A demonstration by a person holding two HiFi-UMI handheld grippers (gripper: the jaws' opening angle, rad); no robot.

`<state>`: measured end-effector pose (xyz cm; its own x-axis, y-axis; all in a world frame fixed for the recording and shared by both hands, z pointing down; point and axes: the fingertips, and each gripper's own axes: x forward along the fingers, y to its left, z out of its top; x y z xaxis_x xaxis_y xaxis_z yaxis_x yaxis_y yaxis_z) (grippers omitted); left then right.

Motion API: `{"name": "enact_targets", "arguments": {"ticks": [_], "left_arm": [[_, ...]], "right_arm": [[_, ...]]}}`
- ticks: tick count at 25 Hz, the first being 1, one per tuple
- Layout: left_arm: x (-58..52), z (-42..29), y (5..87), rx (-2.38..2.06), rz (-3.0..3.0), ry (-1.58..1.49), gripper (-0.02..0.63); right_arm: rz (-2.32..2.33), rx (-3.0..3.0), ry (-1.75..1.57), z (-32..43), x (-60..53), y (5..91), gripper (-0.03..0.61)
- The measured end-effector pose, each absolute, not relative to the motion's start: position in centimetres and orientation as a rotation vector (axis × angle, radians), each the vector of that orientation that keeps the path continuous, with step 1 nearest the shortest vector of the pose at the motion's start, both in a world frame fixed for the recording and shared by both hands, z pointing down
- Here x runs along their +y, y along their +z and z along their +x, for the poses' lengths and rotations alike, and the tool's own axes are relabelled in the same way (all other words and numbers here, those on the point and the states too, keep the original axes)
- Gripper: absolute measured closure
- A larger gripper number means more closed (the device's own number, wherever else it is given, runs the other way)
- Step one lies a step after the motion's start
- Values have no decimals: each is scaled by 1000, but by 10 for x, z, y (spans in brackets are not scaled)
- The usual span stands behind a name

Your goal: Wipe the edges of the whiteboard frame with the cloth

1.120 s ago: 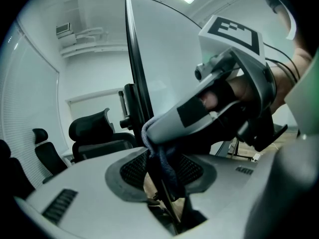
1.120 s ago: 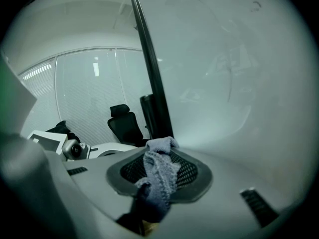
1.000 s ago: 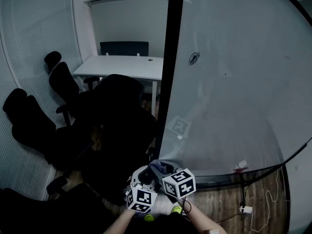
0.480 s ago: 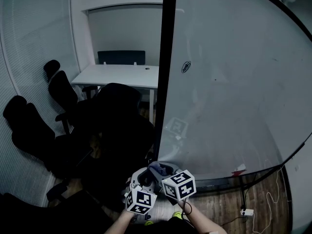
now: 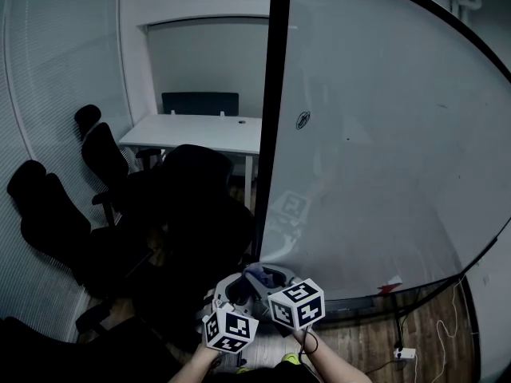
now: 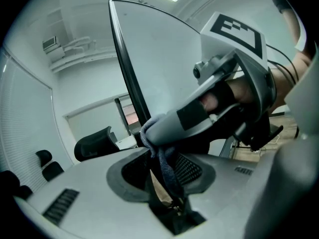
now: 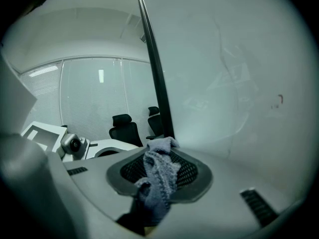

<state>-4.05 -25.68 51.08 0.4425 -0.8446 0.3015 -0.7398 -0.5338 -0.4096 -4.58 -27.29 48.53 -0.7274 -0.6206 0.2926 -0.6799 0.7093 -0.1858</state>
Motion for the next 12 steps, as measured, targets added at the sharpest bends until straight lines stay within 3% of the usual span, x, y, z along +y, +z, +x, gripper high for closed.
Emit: {"name": "enact_targets", "arguments": {"ticks": [12], "left_arm": [[-261,-38,481,1354,-2457,-677,480]], "right_arm": [[1061,-2735,324,-45,-274,453,468]]}}
